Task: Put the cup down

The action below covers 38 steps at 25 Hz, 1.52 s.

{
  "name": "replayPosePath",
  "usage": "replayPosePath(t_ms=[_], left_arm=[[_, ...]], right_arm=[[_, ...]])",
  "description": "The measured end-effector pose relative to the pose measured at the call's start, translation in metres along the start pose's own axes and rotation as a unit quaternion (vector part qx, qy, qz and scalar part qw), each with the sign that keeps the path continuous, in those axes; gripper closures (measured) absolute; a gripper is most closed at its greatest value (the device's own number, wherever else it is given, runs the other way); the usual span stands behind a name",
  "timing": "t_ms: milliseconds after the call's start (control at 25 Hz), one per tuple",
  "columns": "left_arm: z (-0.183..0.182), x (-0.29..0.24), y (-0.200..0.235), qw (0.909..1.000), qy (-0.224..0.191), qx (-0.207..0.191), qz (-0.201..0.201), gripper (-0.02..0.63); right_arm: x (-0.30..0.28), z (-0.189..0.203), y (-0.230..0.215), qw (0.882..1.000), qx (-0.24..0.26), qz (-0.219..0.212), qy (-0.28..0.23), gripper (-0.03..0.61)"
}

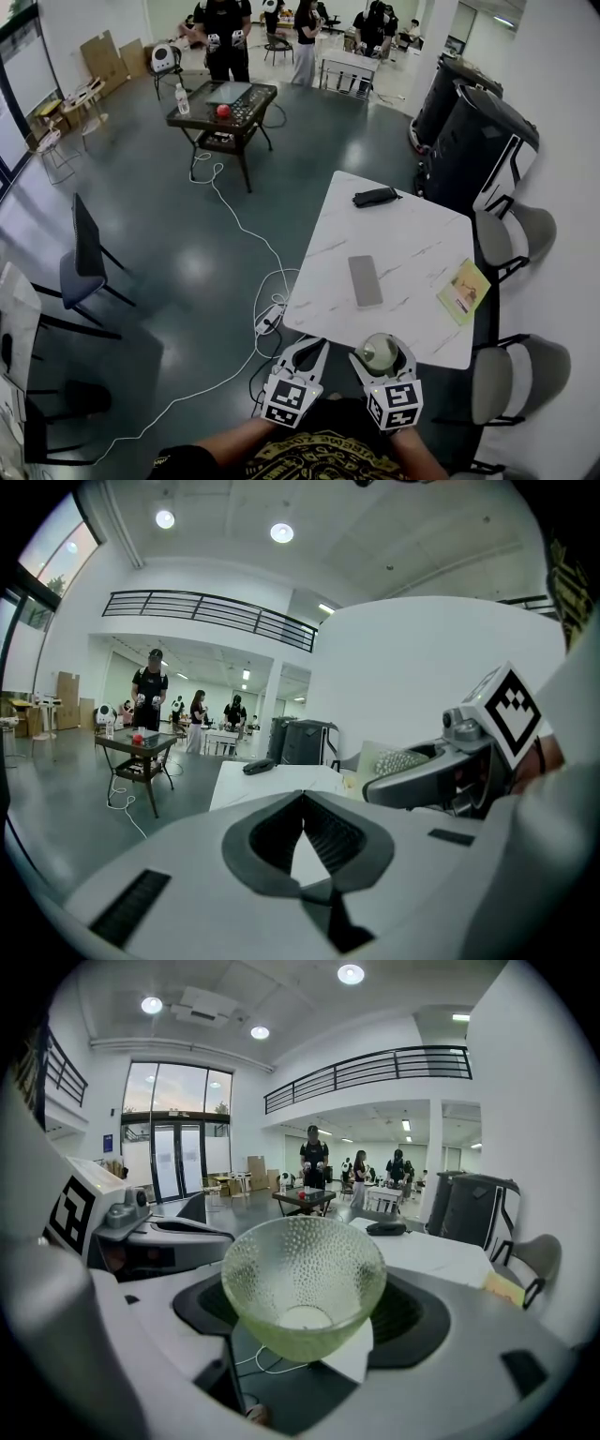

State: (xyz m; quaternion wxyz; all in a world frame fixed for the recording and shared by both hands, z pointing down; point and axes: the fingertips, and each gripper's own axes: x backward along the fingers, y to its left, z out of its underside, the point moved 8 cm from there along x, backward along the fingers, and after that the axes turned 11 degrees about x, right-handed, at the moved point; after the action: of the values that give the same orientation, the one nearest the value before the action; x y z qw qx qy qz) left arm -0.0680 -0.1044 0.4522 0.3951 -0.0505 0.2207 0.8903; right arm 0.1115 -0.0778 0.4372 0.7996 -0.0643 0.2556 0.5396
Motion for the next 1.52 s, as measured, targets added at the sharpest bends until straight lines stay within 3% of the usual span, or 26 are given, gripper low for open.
replayPosePath(t_ms=[480, 920, 1520], left_arm=[[-0.003, -0.019, 0.015, 0.9998, 0.0, 0.002, -0.021, 0.603], [-0.019, -0.079, 0.016, 0.9992, 0.004, 0.003, -0.041, 0.603], [-0.015, -0.161, 0.029, 0.9967, 0.045, 0.012, -0.067, 0.603]], right_arm=[[-0.028, -0.004, -0.022, 1.0, 0.007, -0.005, -0.003, 0.19], [-0.071, -0.007, -0.076, 1.0, 0.016, -0.016, -0.008, 0.19], [-0.131, 0.01, -0.121, 0.998, 0.024, -0.055, -0.009, 0.19]])
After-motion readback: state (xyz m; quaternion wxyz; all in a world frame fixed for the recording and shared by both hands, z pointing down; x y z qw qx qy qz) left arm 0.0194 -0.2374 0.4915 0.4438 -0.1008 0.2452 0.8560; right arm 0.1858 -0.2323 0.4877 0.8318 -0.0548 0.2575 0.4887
